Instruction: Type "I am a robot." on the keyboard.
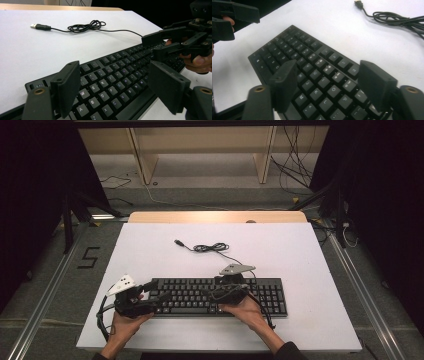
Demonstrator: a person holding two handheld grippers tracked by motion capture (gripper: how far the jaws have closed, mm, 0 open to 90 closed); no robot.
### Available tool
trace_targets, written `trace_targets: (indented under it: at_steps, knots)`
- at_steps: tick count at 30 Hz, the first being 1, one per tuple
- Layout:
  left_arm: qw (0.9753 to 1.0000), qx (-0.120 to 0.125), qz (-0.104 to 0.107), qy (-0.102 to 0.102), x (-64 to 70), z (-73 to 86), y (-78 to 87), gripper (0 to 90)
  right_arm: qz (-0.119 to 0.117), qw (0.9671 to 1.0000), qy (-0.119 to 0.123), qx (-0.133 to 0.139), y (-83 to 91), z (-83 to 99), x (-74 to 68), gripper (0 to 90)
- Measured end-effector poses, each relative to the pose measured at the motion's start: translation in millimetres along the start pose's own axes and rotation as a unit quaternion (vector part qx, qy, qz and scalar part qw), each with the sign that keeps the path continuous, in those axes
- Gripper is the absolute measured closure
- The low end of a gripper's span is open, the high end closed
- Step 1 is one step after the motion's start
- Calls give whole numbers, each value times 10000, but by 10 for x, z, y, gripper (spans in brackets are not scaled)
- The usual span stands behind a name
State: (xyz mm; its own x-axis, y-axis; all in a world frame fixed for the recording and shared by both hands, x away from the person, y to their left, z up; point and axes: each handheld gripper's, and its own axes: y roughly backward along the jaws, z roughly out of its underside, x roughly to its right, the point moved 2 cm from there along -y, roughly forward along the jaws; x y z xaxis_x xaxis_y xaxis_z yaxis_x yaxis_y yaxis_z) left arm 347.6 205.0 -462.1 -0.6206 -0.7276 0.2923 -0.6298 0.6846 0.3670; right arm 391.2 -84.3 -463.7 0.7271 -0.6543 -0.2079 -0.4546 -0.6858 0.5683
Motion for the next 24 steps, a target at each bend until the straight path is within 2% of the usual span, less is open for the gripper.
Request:
trace_targets:
  at_steps: [5, 9, 13, 24]
  knots:
    - [10000, -9, 11, -37, 8, 0, -3, 259, -92, 9999, -42, 125, 62, -8, 33, 281]
    - [10000, -26, 6, -46, 7, 3, -5, 259, -59, 9998, 21, 172, 89, -10, 30, 326]
    - [10000, -26, 5, -45, 5, 4, -7, 259, 21, 9999, 81, 78, 81, -3, 31, 417]
    - [10000, -61, 8, -60, 12, 14, -34, 259, 130, 9998, 127, -112, 5, 22, 23, 764]
